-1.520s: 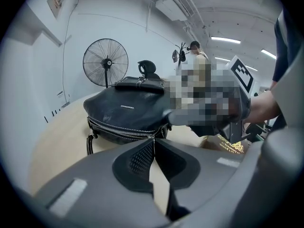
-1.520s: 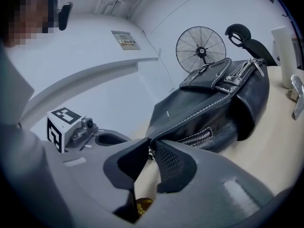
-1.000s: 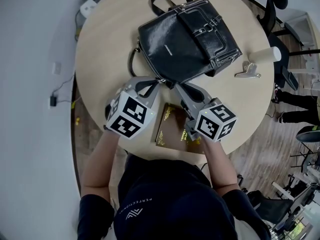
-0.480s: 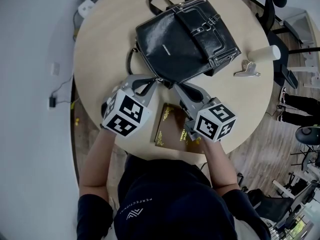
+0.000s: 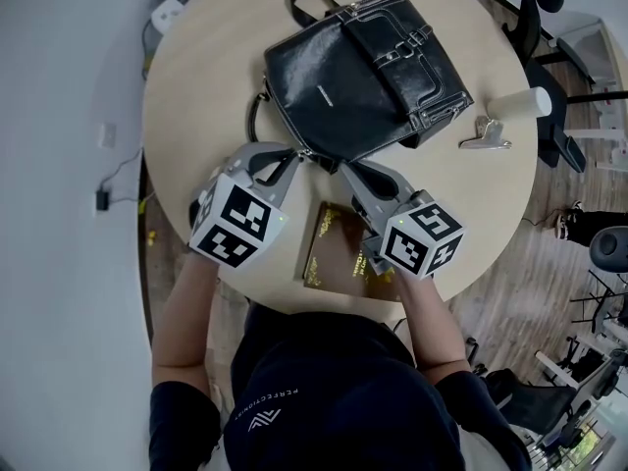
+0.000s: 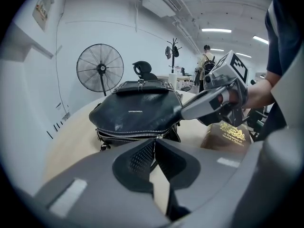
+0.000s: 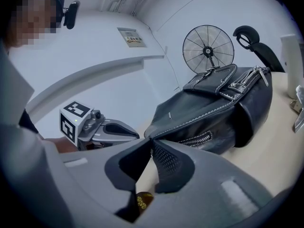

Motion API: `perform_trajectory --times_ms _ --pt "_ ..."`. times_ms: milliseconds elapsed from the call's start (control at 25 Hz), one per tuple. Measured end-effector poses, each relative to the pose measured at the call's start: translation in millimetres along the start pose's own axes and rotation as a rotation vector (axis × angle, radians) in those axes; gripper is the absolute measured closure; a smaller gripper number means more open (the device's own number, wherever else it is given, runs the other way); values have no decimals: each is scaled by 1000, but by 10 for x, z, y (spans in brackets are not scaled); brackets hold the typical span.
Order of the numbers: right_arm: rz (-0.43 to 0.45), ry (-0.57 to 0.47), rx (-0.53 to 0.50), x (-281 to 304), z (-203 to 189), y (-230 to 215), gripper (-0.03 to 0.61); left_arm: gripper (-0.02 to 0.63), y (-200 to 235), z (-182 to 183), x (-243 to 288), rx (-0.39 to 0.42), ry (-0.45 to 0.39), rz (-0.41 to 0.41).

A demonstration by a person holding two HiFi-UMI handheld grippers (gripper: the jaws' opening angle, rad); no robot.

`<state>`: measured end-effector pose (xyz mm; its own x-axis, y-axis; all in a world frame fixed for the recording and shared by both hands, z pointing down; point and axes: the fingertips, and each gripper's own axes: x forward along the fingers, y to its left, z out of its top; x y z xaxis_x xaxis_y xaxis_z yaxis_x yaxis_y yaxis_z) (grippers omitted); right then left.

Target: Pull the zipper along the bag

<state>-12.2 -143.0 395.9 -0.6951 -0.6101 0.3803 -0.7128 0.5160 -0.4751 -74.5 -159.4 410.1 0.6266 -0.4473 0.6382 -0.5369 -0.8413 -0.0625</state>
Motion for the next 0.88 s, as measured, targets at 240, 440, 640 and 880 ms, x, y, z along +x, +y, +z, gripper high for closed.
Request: perform_trajectory --times_ms 240,440,640,880 --pt "-4 3 0 -3 -8 -3 558 583 121 -31 11 -10 6 13" --pt "-9 9 -5 10 -28 -5 558 581 227 -71 15 -18 7 18" --pt "-14 8 -6 5 -29 -7 558 578 287 -72 20 -78 -18 -17" --pt "-12 9 9 0 -27 -5 558 582 265 -52 25 -87 -31 -39"
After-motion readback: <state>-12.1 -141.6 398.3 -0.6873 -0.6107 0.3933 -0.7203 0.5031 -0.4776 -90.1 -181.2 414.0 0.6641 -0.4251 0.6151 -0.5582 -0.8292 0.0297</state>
